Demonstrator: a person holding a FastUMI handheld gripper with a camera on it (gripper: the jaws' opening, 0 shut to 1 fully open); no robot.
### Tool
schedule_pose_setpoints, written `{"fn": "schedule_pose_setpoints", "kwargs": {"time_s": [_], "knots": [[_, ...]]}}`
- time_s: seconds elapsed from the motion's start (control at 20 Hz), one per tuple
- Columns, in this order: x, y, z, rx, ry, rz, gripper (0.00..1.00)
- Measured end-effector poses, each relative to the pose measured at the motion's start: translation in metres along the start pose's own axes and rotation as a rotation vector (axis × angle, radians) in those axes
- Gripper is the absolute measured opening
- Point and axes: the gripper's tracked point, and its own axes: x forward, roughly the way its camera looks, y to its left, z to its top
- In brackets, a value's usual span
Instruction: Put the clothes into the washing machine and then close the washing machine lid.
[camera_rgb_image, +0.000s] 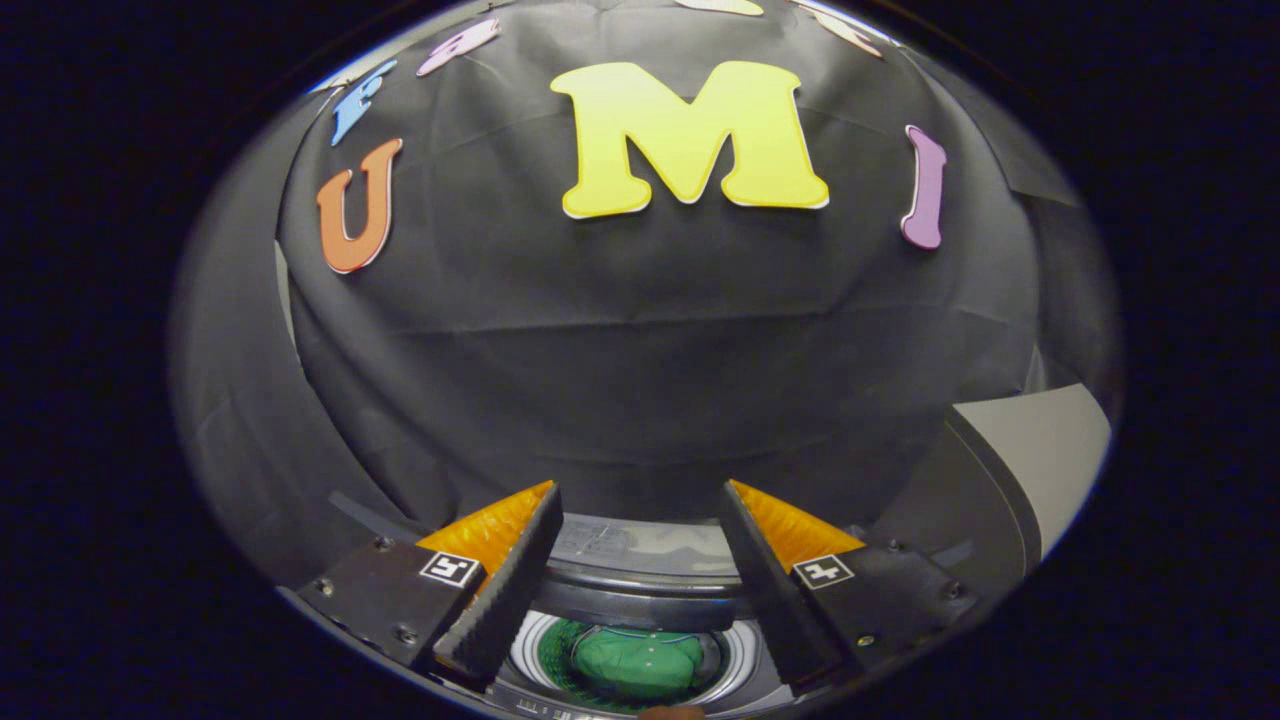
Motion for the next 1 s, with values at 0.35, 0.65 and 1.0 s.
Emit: {"fn": "schedule_pose_setpoints", "kwargs": {"time_s": [0.35, 0.65, 1.0], "knots": [[-0.012, 0.000, -0.018, -0.005, -0.028, 0.005, 1.00], [-0.023, -0.001, -0.055, -0.010, 0.032, 0.004, 1.00], [-0.032, -0.005, -0.093, -0.040, 0.075, 0.008, 1.00]]}}
